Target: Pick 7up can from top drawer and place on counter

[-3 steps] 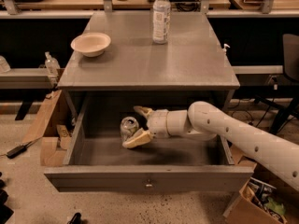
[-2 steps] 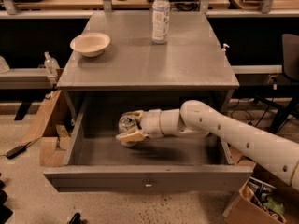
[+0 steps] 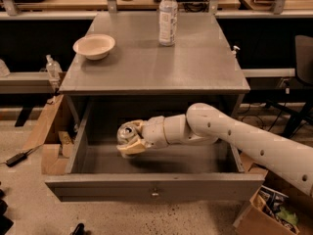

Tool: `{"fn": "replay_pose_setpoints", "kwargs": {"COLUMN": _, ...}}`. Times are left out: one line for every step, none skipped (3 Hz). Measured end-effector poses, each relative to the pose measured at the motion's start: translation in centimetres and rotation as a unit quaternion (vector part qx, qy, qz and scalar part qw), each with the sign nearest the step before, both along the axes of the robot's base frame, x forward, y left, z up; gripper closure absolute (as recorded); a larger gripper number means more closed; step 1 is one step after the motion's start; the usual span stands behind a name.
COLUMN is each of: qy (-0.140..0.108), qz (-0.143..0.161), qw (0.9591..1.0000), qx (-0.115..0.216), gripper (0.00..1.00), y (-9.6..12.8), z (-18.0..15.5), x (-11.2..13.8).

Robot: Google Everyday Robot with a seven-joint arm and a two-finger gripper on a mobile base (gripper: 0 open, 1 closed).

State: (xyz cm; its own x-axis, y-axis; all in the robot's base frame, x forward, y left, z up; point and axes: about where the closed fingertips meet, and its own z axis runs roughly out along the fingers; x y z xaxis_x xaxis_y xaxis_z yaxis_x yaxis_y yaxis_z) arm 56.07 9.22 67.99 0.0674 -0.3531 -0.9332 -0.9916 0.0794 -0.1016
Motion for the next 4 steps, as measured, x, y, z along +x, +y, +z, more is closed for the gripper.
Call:
{"fn": "replay_pose_setpoints", "kwargs": {"qy": -0.001, "qz": -0.005, "qw": 1.0000, "qx": -0.003, "gripper": 1.00, "y": -3.9, "z": 6.6, "x": -0.5}}
{"fn": "replay_pose_setpoints", "kwargs": {"qy": -0.004, "qz": -0.005, "qw": 0.9998, "qx": -0.021, "gripper": 1.00, "y": -7.6, "z": 15.5, "x": 0.3}}
{"fn": "replay_pose_setpoints", "kwargs": {"qy": 0.024, "qz": -0.004, "qw": 0.9987, "qx": -0.044, "gripper": 1.00, "y": -10.2, "z": 23.6, "x": 2.4}}
{"fn": "replay_pose_setpoints", "kwargs": {"qy": 0.040, "qz": -0.046, "qw": 0.9971, "qx": -0.047, "gripper": 1.00, "y": -10.1, "z": 28.7, "x": 7.8}}
